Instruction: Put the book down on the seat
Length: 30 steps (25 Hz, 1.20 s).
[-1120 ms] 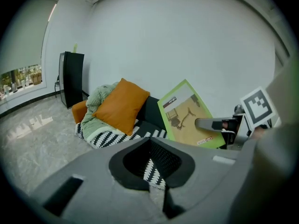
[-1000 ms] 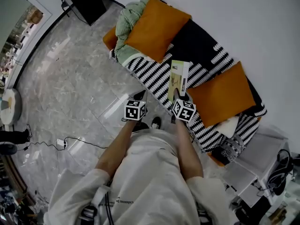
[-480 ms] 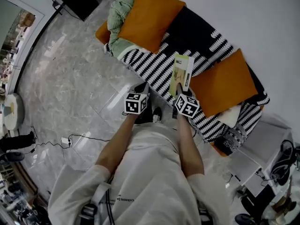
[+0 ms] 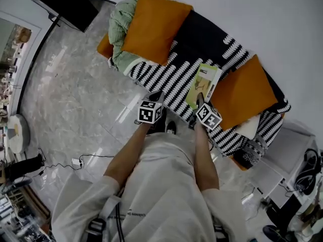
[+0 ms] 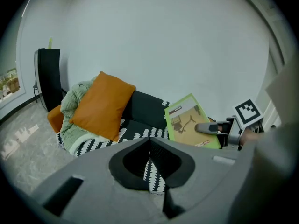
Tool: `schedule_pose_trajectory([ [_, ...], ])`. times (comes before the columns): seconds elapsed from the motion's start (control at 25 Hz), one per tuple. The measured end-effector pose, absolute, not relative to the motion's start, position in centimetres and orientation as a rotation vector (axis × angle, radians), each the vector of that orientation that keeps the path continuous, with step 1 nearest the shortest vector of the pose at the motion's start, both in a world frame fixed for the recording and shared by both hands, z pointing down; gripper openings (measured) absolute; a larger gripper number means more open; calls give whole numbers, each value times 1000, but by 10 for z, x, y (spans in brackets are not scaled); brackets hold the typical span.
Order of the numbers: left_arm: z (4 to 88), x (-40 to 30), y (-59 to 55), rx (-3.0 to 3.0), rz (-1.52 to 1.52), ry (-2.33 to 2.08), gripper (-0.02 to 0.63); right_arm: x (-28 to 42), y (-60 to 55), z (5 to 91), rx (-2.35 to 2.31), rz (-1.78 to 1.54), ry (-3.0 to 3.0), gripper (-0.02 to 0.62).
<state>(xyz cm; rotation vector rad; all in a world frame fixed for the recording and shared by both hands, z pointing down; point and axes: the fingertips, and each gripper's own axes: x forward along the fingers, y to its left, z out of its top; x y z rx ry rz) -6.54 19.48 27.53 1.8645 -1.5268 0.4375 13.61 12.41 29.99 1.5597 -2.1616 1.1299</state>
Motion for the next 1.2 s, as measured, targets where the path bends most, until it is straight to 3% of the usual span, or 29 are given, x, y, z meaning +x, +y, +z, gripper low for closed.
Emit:
schedule_pose_trajectory([
  [0.24, 266, -98, 146, 1852, 370, -1526, 9, 109, 92, 292, 1582, 1162, -2143, 120],
  [0.6, 274, -127, 72, 1857, 287, -1459, 9, 63, 52, 286, 1497, 951, -2103, 120],
  [0.92, 321, -125, 41, 1901, 424, -1301, 9, 57, 41, 317, 1580, 1085, -1962, 120],
  [1.2, 415, -114, 41, 1952, 617, -1122, 9, 58, 40, 391, 1661, 1298, -1881, 120],
])
